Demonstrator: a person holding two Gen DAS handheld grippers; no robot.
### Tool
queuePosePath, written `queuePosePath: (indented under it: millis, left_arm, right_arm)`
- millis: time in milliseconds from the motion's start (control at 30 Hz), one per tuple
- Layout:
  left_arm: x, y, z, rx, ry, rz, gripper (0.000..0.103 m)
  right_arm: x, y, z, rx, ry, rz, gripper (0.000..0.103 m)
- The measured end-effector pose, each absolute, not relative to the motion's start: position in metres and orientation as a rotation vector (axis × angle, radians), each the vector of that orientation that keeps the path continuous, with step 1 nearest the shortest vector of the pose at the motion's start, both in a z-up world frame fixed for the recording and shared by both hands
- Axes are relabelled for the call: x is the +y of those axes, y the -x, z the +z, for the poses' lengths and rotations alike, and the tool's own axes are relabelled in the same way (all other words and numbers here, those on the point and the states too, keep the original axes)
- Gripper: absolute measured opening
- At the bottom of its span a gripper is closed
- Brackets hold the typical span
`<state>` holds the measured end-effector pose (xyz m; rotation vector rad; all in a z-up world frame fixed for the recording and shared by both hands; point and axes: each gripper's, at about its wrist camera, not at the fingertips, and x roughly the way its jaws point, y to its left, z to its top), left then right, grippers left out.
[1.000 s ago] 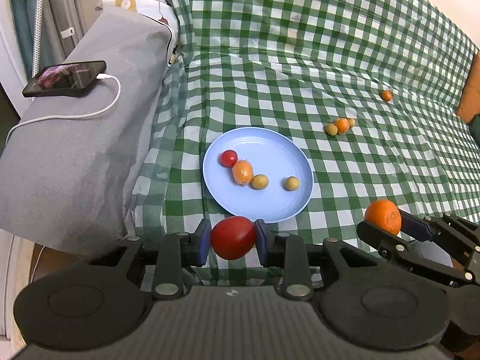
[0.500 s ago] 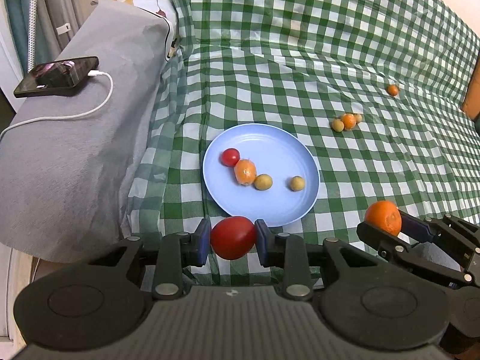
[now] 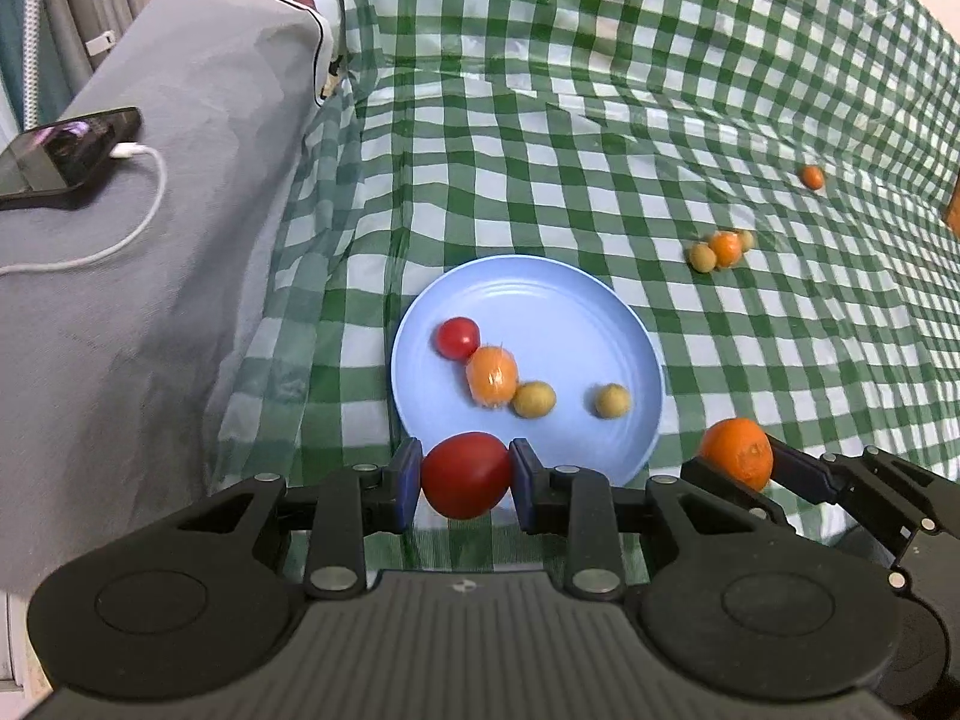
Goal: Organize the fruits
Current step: 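Carry both fruits over the blue plate and open both tools to drop them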
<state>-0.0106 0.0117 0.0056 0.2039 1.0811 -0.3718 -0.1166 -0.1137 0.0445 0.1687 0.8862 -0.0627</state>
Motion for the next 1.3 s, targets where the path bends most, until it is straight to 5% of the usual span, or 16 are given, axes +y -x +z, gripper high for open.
queuePosePath:
  millis: [700, 767, 800, 833, 867, 933, 1300]
  left_arm:
    - [-0.016, -0.063, -0.063, 1.130, -0.285, -0.351, 0.036]
    - [-0.016, -0.065, -0.063, 1.121, -0.292, -0.361, 0.062]
    - [-0.016, -0.066, -0.062, 1.113, -0.294, -0.364, 0.091]
    - [-0.016, -0.065, -0.060, 1.098, -0.296, -0.357, 0.102]
    - [-0.015, -0.063, -0.057, 1.071, -0.297, -0.347, 0.103]
    - [-0.015, -0.060, -0.051, 1.063, -0.324, -0.338, 0.103]
    - [-0.013, -0.016, 0.016, 1.048, -0.311, -0.369, 0.103]
  right_arm:
    - [-0.123, 0.040, -0.021, 0.982, -0.121, -0.057, 0.037]
    - [-0.123, 0.036, -0.023, 0.993, -0.120, -0.051, 0.038]
    - [-0.124, 0.035, -0.024, 0.996, -0.122, -0.054, 0.040]
    - [-0.124, 0.033, -0.023, 0.995, -0.125, -0.059, 0.052]
    - [-0.124, 0.032, -0.022, 0.997, -0.127, -0.065, 0.071]
    - [-0.125, 0.033, -0.015, 0.985, -0.121, -0.094, 0.086]
    - [-0.138, 0.094, 0.041, 0.975, -0.200, -0.183, 0.095]
